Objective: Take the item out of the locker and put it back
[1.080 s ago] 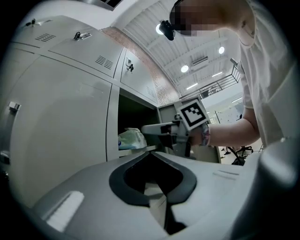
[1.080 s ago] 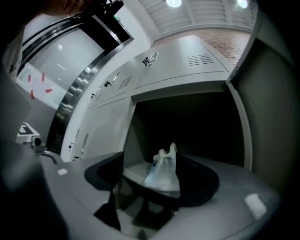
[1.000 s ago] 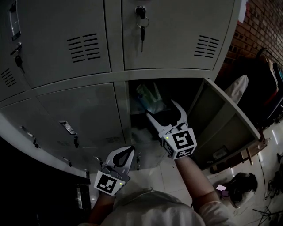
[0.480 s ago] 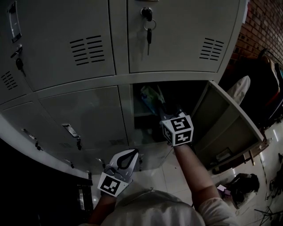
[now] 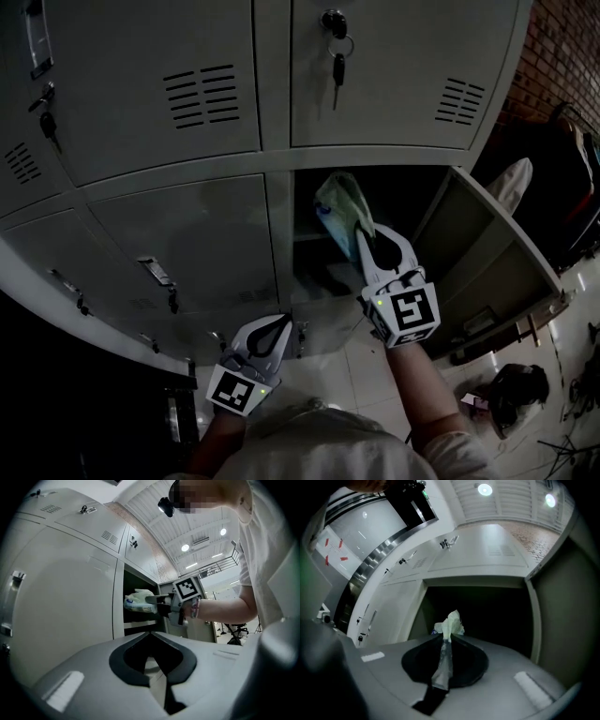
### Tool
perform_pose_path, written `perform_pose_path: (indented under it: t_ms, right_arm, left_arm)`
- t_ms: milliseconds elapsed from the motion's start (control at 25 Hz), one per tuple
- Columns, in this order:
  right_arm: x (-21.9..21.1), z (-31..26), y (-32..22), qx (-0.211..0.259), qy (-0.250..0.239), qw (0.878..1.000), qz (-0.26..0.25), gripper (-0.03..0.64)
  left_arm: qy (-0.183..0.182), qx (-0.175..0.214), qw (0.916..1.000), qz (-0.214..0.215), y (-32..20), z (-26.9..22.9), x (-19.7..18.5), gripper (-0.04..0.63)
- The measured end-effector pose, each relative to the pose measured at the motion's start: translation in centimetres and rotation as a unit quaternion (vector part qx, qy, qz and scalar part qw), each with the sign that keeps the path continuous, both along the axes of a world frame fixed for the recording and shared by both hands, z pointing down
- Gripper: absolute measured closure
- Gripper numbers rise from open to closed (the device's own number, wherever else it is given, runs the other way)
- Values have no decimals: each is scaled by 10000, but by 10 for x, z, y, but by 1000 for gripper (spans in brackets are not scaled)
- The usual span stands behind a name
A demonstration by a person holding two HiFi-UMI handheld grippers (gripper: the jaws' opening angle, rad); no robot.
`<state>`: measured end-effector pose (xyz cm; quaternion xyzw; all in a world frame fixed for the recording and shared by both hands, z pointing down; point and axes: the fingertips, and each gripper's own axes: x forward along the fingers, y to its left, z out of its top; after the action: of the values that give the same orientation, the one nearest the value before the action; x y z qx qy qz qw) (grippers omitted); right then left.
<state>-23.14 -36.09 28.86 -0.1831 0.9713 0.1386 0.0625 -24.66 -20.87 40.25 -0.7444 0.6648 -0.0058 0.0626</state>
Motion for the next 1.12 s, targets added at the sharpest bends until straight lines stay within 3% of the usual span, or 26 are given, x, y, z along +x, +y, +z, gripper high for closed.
perform_pose_path:
  t_ms: [120,280,480,760,1120]
  right_arm:
    - [35,19,32,-28,-56,10000,37,612]
    - [80,74,66,-420,145,9988,206,612]
    - [106,116,101,-854,381,9954,191,612]
    - [126,120,131,-733,406,9965,8,612]
    - [186,117,190,-511,559,9964,-392,612]
  left_arm:
    - [48,72,10000,-20,7,-4,-3,617]
    - [61,112,9999,-73,22,-4,-5,617]
    - [6,224,9996,-195,39,-2,-3,617]
    - [-24,143,9998,-102,65,-2,32,617]
    - [-7,227,9983,-531,120,-6,97,617]
